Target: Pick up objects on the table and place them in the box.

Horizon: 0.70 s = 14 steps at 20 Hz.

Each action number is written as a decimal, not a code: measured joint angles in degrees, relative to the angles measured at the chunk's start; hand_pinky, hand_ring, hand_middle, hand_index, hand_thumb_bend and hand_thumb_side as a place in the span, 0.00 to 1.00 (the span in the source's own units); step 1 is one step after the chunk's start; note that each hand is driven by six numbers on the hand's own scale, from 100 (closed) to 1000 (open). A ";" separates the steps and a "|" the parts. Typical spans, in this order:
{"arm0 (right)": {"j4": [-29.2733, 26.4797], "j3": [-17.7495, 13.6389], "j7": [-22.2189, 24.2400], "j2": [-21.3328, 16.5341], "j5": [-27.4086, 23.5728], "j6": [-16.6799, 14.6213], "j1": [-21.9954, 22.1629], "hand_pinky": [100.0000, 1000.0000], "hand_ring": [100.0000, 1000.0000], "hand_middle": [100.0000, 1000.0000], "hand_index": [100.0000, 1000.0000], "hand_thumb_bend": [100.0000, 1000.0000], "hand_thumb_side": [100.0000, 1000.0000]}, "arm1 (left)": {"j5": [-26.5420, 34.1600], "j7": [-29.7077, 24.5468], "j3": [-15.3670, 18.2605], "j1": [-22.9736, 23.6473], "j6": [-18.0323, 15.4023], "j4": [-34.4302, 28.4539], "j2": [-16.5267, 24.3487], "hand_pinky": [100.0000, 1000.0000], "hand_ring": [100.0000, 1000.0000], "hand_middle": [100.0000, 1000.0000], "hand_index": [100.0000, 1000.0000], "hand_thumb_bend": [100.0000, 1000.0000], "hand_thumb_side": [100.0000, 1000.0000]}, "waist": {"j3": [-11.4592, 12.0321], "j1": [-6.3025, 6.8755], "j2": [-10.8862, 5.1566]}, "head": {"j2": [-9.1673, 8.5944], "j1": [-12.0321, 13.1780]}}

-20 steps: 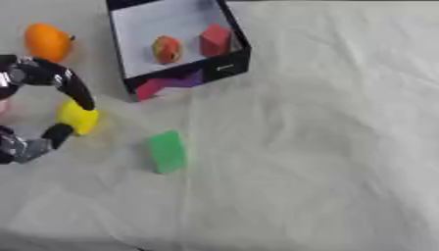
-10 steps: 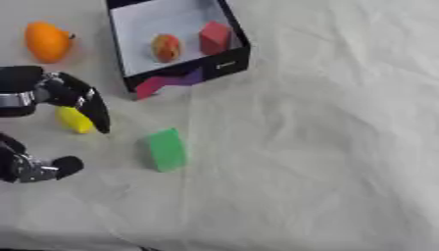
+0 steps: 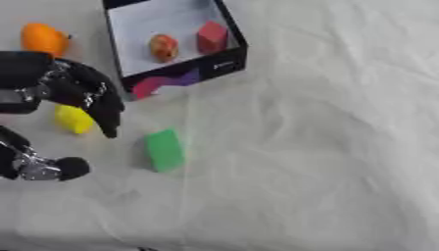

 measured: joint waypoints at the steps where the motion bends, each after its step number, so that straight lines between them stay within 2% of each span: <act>1: 0.00 0.08 0.06 0.08 0.01 0.03 -0.01 0.80 0.79 0.67 0.91 0.00 0.62 | 0.00 -0.25 -0.05 -0.31 -0.63 0.00 -0.33 0.85 0.75 0.63 0.69 0.25 0.00 | -0.18 0.01 0.00 | 0.00 0.14; 5: 0.00 0.27 0.28 0.32 0.26 0.06 -0.10 0.80 0.79 0.67 0.91 0.00 0.62 | -0.06 -1.86 -0.40 -0.92 -2.09 0.00 -1.31 0.85 0.77 0.67 0.72 0.28 0.00 | -1.12 0.04 0.01 | -0.04 0.62; 14: 0.40 0.38 0.84 0.49 0.65 0.42 -1.09 0.80 0.79 0.66 0.90 0.00 0.62 | -3.85 -6.10 -0.74 -1.05 -3.54 0.00 -2.73 0.84 0.77 0.66 0.72 0.41 0.02 | -2.24 0.34 0.07 | -0.54 1.46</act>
